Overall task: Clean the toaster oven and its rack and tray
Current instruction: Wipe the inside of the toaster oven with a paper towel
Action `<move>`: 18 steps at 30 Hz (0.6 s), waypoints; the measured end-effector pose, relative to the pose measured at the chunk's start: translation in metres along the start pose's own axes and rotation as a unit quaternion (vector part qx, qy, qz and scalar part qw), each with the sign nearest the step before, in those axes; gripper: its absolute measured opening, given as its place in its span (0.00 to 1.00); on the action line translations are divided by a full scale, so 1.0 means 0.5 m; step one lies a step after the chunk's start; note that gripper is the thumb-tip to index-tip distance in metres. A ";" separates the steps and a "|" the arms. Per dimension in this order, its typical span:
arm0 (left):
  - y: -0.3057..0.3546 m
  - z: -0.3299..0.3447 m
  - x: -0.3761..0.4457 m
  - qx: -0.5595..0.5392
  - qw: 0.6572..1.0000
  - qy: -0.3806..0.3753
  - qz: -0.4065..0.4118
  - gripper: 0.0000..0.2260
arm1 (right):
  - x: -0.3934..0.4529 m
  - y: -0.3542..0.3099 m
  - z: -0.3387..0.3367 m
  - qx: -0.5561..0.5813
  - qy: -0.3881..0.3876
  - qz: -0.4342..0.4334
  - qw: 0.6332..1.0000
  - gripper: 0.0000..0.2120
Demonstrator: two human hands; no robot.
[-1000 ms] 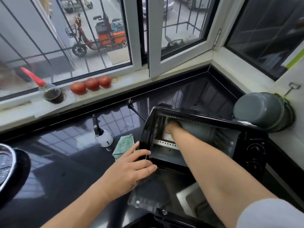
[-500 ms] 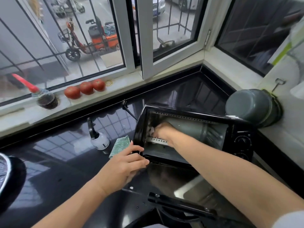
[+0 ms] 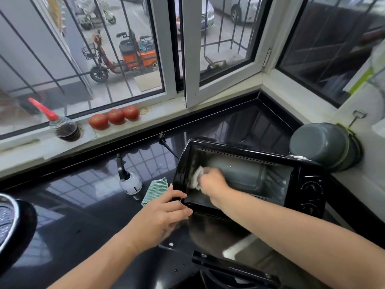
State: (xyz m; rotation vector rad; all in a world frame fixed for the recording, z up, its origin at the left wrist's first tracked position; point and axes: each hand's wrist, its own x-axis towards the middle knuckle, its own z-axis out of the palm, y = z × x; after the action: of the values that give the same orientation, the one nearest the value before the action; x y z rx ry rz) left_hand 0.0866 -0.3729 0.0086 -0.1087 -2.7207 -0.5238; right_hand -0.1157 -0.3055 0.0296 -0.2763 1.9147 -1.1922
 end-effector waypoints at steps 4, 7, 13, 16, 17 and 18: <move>0.004 -0.004 0.002 -0.002 1.000 -0.002 -0.005 0.12 | 0.024 -0.021 0.015 0.059 0.031 0.062 0.996 0.09; 0.006 -0.004 0.001 -0.004 1.000 -0.002 -0.006 0.12 | 0.000 -0.009 0.040 0.018 0.043 0.044 0.998 0.09; 0.005 -0.002 0.000 -0.005 1.000 -0.005 -0.008 0.10 | -0.029 0.010 0.032 -0.049 -0.023 0.064 0.997 0.09; 0.008 -0.006 -0.001 -0.012 1.000 -0.004 -0.013 0.09 | -0.047 -0.003 -0.014 -0.165 -0.113 0.003 0.980 0.12; 0.008 -0.007 0.000 -0.016 1.000 -0.002 -0.016 0.09 | -0.055 -0.006 -0.030 -0.208 -0.150 -0.027 0.966 0.11; 0.009 -0.008 0.002 -0.018 1.000 -0.002 -0.019 0.09 | -0.065 -0.009 -0.044 -0.247 -0.188 -0.050 0.949 0.11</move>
State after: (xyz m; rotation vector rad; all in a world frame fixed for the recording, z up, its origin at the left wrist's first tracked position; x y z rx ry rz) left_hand 0.0878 -0.3703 0.0139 -0.0673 -2.7219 -0.5841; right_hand -0.1132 -0.2753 0.0552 -0.8153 1.8412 -0.6379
